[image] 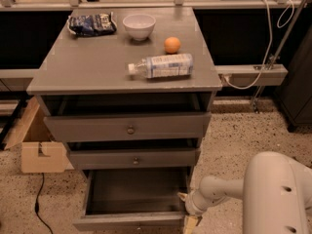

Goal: Open bottom drawer

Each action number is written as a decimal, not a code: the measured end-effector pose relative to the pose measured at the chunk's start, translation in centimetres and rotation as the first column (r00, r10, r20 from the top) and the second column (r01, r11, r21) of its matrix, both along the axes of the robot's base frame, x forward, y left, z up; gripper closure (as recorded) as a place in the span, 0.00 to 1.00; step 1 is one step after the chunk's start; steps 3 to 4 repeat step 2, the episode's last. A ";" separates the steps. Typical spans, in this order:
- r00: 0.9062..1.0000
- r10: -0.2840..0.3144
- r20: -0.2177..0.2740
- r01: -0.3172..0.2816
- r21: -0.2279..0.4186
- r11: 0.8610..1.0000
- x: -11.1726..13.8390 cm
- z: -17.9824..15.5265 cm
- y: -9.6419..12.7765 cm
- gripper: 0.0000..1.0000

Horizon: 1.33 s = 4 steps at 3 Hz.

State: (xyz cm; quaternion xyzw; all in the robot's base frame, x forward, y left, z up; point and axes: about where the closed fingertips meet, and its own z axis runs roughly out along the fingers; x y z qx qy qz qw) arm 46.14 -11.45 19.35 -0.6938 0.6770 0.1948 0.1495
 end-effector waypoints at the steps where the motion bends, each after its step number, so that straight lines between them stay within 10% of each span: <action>1: 0.995 -0.036 0.092 0.033 0.034 0.999 0.1 3.7 -2.5 0.00; 2: 0.984 -0.057 0.168 0.052 0.035 0.998 0.3 7.0 -4.2 0.00; 4: 0.984 -0.057 0.168 0.052 0.035 0.998 0.3 7.0 -4.2 0.00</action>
Offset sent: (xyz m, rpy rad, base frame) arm 0.0056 -0.0675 0.1143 0.0225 -0.2717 -0.0866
